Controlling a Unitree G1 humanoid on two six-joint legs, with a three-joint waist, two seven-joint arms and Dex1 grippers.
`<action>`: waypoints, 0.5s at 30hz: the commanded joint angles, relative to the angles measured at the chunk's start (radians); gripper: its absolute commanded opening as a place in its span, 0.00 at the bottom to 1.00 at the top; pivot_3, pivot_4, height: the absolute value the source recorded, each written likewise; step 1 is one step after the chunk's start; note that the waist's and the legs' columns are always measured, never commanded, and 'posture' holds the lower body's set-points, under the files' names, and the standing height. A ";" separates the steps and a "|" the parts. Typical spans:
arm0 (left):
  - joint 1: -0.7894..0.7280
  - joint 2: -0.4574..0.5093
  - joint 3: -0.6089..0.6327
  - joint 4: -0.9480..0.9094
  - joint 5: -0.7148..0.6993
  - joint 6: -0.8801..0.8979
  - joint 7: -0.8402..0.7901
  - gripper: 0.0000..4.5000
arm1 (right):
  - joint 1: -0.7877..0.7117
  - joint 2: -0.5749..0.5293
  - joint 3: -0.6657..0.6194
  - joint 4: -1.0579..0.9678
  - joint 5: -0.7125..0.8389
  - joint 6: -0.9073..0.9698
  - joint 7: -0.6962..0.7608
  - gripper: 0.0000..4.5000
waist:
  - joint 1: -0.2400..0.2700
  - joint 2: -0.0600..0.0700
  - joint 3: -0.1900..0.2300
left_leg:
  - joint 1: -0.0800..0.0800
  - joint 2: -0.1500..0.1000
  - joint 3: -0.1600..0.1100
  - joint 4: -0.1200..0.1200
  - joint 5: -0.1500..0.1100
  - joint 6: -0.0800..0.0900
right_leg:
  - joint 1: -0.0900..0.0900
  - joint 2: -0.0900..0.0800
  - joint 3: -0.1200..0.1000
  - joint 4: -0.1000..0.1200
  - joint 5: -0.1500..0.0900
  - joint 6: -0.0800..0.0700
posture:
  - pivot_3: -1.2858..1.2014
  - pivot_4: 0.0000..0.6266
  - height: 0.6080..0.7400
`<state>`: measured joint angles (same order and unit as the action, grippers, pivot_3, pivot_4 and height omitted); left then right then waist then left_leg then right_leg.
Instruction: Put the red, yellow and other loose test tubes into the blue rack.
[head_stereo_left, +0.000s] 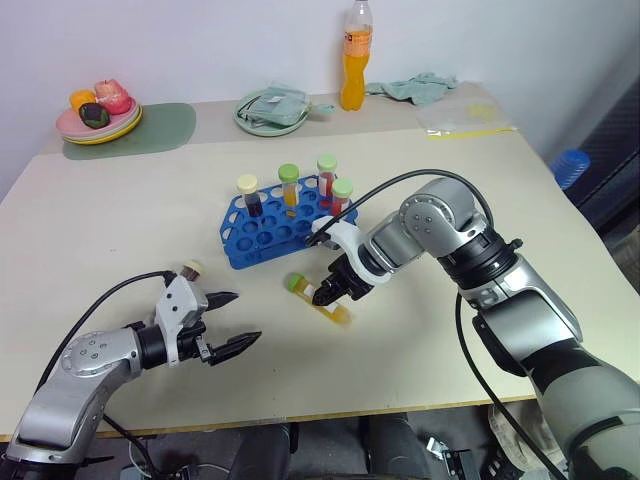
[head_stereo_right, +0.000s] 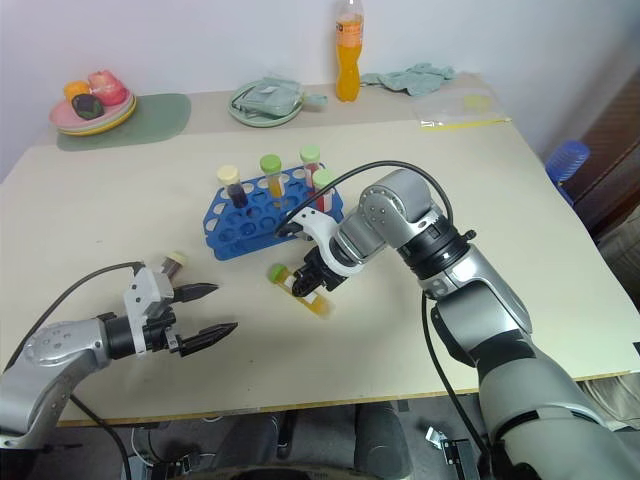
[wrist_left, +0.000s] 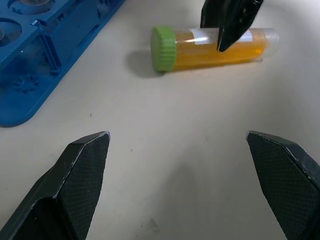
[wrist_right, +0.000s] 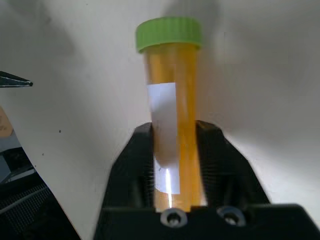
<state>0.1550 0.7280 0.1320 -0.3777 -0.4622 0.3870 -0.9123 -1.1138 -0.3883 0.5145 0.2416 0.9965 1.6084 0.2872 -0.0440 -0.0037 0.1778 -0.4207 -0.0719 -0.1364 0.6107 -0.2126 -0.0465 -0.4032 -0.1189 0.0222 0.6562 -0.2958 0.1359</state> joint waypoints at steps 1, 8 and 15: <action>0.011 0.000 0.015 -0.038 -0.002 -0.014 0.004 1.00 | -0.031 -0.026 -0.020 -0.044 0.065 0.006 0.003 0.14 | 0.000 0.000 0.000 | 0.000 0.000 0.000 0.000 0.000 0.000 | 0.000 0.000 0.000 0.000 0.000 0.000 | 0.52 0.24 1.00; 0.023 -0.012 0.052 -0.041 -0.019 -0.009 0.031 1.00 | 0.221 -0.065 -0.252 -0.496 -0.049 -0.320 0.051 0.14 | 0.005 -0.001 0.000 | -0.003 0.000 0.000 0.001 0.000 0.000 | -0.002 0.000 0.000 0.000 0.000 0.000 | 0.52 0.24 1.00; -0.051 -0.068 0.115 0.002 -0.057 0.006 0.111 1.00 | 0.508 0.106 -0.218 -0.539 -0.500 -1.059 0.015 0.14 | -0.003 -0.001 -0.001 | -0.003 0.000 0.003 0.002 0.000 0.000 | -0.002 0.000 0.000 0.003 0.000 0.001 | 0.52 0.24 1.00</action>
<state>0.1187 0.6672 0.2183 -0.3641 -0.4901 0.3899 -0.8197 -0.5972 -0.3352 0.3087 -0.3158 0.5645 0.6871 0.3429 -0.0468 -0.0049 0.1771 -0.4216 -0.0716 -0.1342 0.6123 -0.2123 -0.0469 -0.4057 -0.1181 0.0227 0.6602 -0.2956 0.1363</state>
